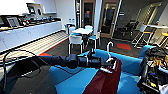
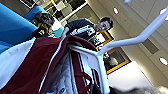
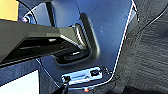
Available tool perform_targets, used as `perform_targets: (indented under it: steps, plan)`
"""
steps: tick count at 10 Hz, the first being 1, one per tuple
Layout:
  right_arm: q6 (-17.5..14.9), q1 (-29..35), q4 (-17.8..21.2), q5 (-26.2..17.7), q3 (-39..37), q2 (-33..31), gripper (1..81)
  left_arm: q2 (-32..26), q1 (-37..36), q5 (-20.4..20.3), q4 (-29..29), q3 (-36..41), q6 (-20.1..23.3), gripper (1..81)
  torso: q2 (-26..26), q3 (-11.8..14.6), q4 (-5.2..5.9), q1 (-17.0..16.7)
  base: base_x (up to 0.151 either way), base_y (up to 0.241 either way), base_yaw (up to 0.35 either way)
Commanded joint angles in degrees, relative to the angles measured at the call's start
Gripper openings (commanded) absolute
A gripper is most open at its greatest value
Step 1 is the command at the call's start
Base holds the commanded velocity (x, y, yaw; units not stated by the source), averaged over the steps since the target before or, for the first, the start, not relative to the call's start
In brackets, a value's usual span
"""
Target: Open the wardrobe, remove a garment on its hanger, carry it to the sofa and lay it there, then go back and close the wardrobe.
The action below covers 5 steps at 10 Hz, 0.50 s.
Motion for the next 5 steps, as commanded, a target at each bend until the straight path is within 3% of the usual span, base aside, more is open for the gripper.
perform_targets:
  steps: [1,5]
  plan:
    - [-0.2,0.8,-0.7,-3.7,0.3,-0.4,81.1,0.2,-10.4,-5.1,1.1,1.5,0.3,1.0,0.0,0.0,0.0,0.0,0.0,0.0,-0.286]
    - [-0.2,0.7,-0.9,-3.7,0.3,-0.4,81.1,0.2,-10.4,-5.1,1.1,1.5,0.3,1.0,0.0,0.0,0.0,0.0,0.0,0.0,-0.286]
